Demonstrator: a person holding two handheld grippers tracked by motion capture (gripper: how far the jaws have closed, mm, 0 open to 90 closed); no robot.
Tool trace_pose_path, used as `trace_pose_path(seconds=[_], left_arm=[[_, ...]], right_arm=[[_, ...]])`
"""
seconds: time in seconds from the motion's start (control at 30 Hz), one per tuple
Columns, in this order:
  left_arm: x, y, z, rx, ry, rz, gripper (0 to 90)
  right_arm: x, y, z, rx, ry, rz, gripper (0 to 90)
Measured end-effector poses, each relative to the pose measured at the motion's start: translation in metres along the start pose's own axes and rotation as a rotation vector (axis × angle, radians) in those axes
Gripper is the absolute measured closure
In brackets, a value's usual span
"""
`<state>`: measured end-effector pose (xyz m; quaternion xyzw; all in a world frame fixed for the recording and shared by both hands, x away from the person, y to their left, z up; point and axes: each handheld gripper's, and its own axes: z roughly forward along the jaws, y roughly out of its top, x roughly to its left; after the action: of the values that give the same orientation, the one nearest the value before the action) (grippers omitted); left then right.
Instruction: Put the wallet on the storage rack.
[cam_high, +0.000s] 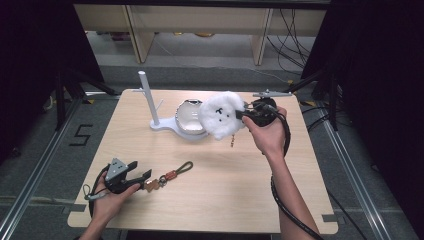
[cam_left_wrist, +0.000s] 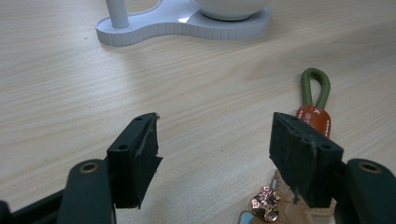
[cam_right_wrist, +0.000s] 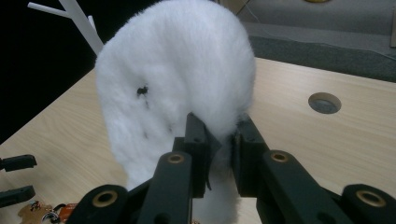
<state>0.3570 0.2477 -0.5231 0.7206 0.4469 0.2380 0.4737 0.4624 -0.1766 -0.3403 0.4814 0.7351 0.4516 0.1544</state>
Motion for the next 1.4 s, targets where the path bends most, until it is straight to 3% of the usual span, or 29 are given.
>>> trace_pose_path(seconds=[0.43, 0.5, 0.53, 0.57, 0.87, 0.9, 1.23, 1.4], left_arm=[[0.0, 0.0, 0.0, 0.001, 0.0, 0.004, 32.1], [0.0, 0.0, 0.0, 0.001, 0.0, 0.004, 32.1], [0.0, 0.0, 0.0, 0.001, 0.0, 0.003, 32.1], [0.0, 0.0, 0.0, 0.001, 0.0, 0.003, 32.1], [0.0, 0.0, 0.0, 0.001, 0.0, 0.001, 32.1], [0.0, 0.0, 0.0, 0.001, 0.0, 0.001, 32.1], [0.0, 0.0, 0.0, 0.001, 0.0, 0.002, 32.1], [0.0, 0.0, 0.0, 0.0, 0.0, 0.002, 32.1]], right_arm=[[0.003, 0.01, 0.008, -0.026, 0.0, -0.02, 79.6], [0.006, 0.012, 0.009, -0.026, -0.002, -0.004, 79.5], [0.005, 0.013, 0.01, -0.031, 0.003, -0.029, 79.5], [0.007, 0.014, 0.011, -0.029, 0.005, -0.013, 79.5], [0.012, 0.024, 0.02, -0.038, 0.014, -0.041, 79.6], [0.014, 0.025, 0.021, -0.038, 0.014, -0.021, 79.6], [0.015, 0.032, 0.03, -0.048, 0.025, -0.038, 79.5], [0.019, 0.036, 0.034, -0.049, 0.028, -0.016, 79.5]])
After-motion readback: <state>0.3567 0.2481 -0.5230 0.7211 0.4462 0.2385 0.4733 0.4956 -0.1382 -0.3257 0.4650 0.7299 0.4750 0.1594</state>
